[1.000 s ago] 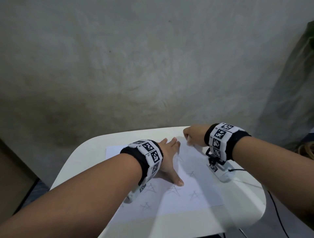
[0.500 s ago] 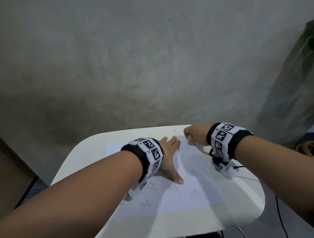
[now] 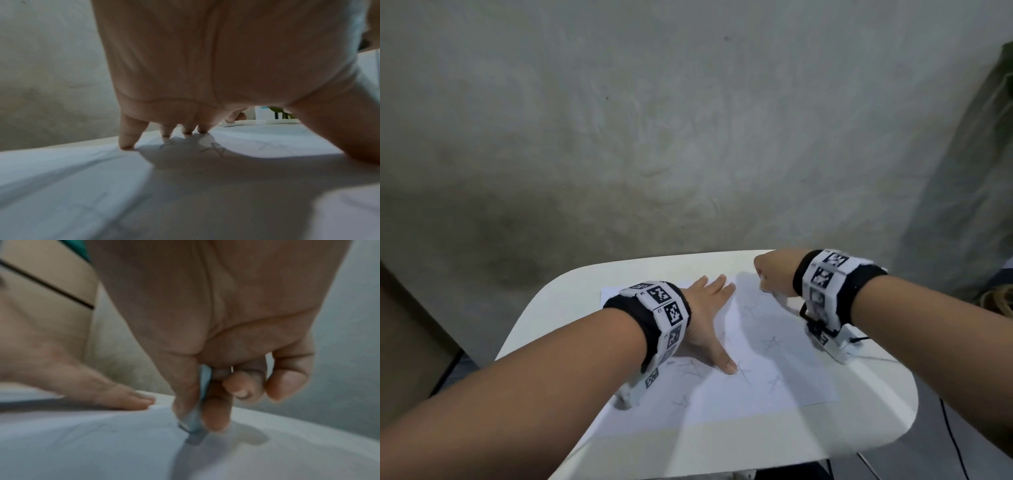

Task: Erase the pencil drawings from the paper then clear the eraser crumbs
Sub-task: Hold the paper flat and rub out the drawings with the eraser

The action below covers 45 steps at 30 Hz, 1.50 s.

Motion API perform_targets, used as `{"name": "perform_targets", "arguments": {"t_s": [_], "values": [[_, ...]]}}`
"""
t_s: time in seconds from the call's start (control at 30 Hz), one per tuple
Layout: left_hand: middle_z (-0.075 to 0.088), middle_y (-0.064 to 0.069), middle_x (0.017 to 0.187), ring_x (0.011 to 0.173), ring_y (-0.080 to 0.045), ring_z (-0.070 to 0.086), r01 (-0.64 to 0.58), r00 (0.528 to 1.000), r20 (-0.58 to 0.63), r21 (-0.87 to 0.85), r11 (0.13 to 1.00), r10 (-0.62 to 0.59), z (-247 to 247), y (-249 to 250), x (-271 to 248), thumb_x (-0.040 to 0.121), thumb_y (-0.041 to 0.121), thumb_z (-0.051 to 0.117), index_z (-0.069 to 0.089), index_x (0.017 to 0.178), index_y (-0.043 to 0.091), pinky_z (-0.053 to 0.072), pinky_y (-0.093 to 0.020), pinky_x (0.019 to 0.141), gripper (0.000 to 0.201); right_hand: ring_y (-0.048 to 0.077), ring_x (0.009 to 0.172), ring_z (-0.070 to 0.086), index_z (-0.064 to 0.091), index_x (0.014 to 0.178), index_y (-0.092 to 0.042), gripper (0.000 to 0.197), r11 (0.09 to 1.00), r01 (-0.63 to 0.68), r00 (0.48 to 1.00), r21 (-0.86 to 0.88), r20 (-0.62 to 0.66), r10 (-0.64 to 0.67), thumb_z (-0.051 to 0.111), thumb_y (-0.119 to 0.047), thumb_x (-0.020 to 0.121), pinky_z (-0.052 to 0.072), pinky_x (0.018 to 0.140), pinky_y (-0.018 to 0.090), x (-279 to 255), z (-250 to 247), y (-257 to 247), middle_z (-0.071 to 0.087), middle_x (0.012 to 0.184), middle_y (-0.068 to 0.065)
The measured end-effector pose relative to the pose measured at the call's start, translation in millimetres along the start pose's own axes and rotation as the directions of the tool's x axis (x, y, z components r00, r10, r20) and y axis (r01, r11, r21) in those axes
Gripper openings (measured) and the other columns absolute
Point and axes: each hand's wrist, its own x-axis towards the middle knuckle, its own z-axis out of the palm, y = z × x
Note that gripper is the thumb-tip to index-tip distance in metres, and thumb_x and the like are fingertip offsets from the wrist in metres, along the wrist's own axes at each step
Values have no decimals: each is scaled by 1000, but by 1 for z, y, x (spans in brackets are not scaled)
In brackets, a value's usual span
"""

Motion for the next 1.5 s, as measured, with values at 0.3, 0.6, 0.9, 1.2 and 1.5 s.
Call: {"name": "perform_targets", "arguments": {"t_s": [0.3, 0.6, 0.9, 1.2, 1.5], "values": [[-28, 8, 160, 148, -20, -23, -5, 1000, 12, 19, 1000, 5, -2, 2, -1, 66, 72, 74, -23, 153, 28, 4, -54, 118, 137, 20, 72, 53, 58, 85, -13, 10, 995, 23, 1000, -97, 6, -23, 55, -20, 92, 42, 66, 28, -2, -1, -27, 61, 85, 2], [-23, 10, 162, 149, -23, -22, 3, 1000, 0, 16, 1000, -3, -1, 4, -1, 64, 72, 74, -18, 154, 31, 6, -54, 118, 135, 23, 96, 59, 56, 112, -18, 19, 996, 84, 996, -32, 14, -83, 56, -19, 93, 48, 80, 29, -3, 1, -36, 64, 110, 1], [-26, 8, 161, 149, -20, -22, 0, 1000, -6, -4, 1000, 0, -2, 4, -4, 66, 70, 75, -17, 155, 31, 3, -52, 119, 134, 26, 104, 61, 55, 123, -9, 30, 991, 125, 992, -38, 8, -125, 54, -15, 94, 36, 73, 26, -11, 8, -37, 63, 118, 8], [-29, 10, 159, 148, -19, -23, 15, 1000, 20, 19, 1000, -15, -3, 3, -3, 65, 71, 75, -18, 154, 31, 5, -56, 118, 135, 23, 106, 57, 52, 128, -11, 32, 989, 140, 985, -51, 110, -134, 51, -17, 97, 41, 78, 28, -18, 6, -40, 59, 126, 6], [-30, 9, 159, 148, -19, -24, 14, 1000, 18, 23, 1000, -14, -2, 3, 0, 64, 73, 74, -17, 155, 31, 4, -54, 118, 135, 25, 91, 56, 61, 108, -12, 18, 987, 158, 986, -9, 63, -157, 50, -17, 95, 40, 65, 26, -18, 9, -39, 64, 99, 6]]}}
